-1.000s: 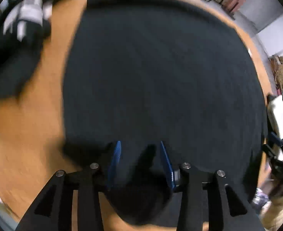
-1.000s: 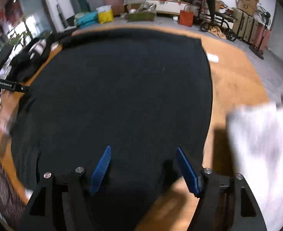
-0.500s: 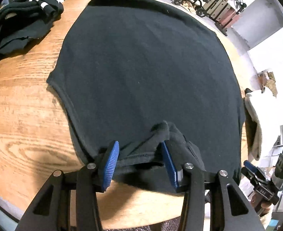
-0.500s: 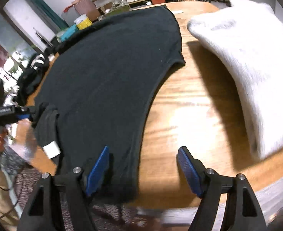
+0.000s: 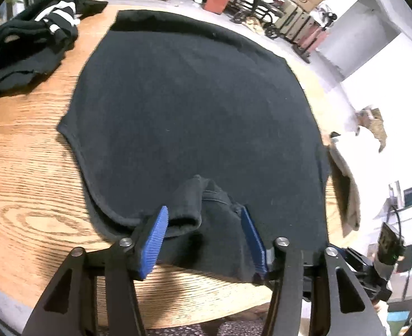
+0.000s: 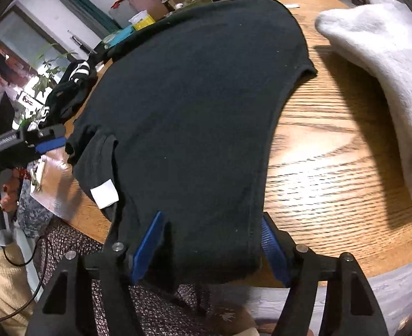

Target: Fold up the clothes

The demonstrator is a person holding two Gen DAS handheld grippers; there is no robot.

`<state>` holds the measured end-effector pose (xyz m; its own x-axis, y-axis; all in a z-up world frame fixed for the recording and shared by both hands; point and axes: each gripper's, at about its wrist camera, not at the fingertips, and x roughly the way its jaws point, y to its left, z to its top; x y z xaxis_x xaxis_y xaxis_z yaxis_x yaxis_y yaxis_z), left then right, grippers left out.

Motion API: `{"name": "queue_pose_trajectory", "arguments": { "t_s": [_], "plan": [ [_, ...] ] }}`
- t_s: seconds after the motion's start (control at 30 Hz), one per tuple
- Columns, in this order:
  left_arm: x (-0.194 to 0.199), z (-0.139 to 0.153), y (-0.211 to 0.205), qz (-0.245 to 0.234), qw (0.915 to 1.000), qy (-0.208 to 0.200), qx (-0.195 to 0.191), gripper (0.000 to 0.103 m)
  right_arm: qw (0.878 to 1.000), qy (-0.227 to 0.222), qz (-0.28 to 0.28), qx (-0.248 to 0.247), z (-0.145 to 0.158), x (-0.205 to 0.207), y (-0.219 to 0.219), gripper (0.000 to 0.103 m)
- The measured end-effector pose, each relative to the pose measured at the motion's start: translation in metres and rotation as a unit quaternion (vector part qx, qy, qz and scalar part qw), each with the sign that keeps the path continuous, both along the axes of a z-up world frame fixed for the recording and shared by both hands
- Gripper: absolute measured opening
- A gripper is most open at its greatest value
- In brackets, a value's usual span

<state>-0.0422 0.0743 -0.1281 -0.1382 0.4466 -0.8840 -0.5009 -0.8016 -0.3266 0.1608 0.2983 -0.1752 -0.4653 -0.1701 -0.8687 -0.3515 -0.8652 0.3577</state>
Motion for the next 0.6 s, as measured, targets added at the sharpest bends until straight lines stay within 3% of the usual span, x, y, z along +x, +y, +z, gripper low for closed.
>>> {"name": "queue_pose_trajectory", "arguments": {
  "t_s": [0.13, 0.2, 0.23, 0.3, 0.4, 0.6],
  "plan": [
    [0.002, -0.021, 0.003, 0.011, 0.9984, -0.002, -0.055, 0.059, 1.0, -0.003, 0.003, 0.016, 0.001, 0.001, -0.003, 0.069],
    [-0.001, -0.031, 0.001, 0.028, 0.9972, 0.005, -0.069, 0.059, 0.999, -0.008, 0.003, 0.033, 0.001, 0.003, -0.004, 0.043],
    [-0.001, -0.037, -0.001, 0.042, 0.9959, 0.009, -0.08, 0.057, 0.999, -0.01, 0.001, 0.039, 0.001, 0.002, -0.004, 0.039],
    [0.0, -0.047, -0.008, 0.071, 0.9933, 0.003, -0.091, 0.016, 0.999, -0.004, -0.003, 0.043, 0.002, 0.005, -0.003, 0.03],
    [0.007, -0.047, -0.025, 0.084, 0.9939, -0.011, -0.07, 0.008, 0.999, 0.003, -0.007, 0.043, 0.004, 0.016, 0.002, 0.011],
    [0.032, -0.036, -0.071, 0.062, 0.996, -0.05, -0.039, 0.006, 0.999, -0.011, -0.006, 0.039, 0.006, 0.047, 0.01, 0.01]
  ]
}}
